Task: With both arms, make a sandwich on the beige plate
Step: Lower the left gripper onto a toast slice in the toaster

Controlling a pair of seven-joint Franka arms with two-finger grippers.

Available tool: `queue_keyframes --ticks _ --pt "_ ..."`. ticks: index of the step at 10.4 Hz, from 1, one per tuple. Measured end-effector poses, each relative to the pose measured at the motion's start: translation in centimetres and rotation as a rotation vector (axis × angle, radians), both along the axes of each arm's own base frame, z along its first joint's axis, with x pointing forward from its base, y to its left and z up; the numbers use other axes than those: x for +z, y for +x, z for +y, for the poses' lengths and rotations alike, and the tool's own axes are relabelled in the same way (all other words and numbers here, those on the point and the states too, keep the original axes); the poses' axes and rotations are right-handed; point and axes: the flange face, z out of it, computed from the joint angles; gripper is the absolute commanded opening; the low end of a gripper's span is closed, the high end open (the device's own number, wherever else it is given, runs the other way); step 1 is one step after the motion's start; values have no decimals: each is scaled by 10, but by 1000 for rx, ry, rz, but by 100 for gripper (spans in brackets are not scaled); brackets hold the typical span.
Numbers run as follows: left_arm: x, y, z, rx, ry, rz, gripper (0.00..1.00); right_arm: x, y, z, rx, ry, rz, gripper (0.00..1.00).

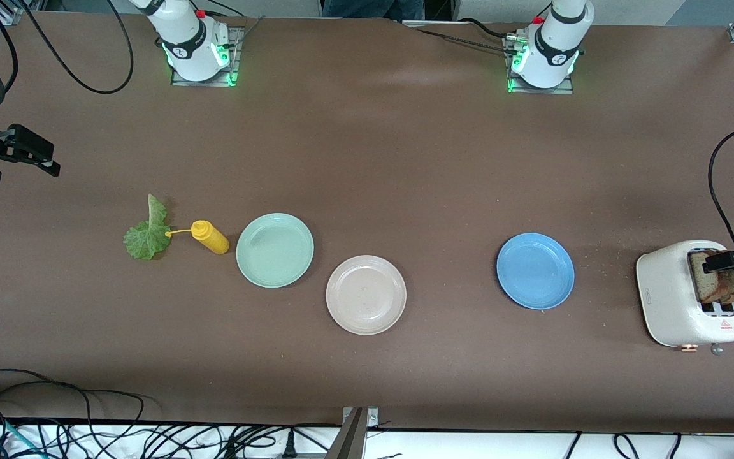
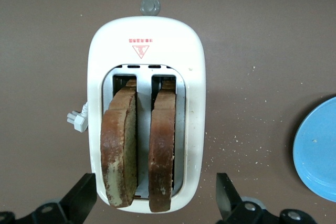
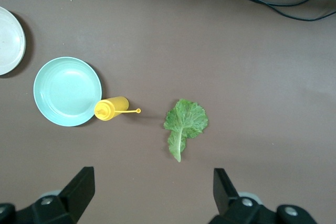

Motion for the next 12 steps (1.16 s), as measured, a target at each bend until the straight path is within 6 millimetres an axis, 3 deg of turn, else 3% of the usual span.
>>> queue_keyframes --ticks 1,4,12 --pt "-2 0 -1 -2 -2 4 99 0 0 0 0 0 0 100" --pt "-8 -1 -5 -5 -11 30 63 0 0 0 -1 0 0 100" --pt "-9 0 -8 -9 -13 33 63 0 0 -1 -2 0 0 100"
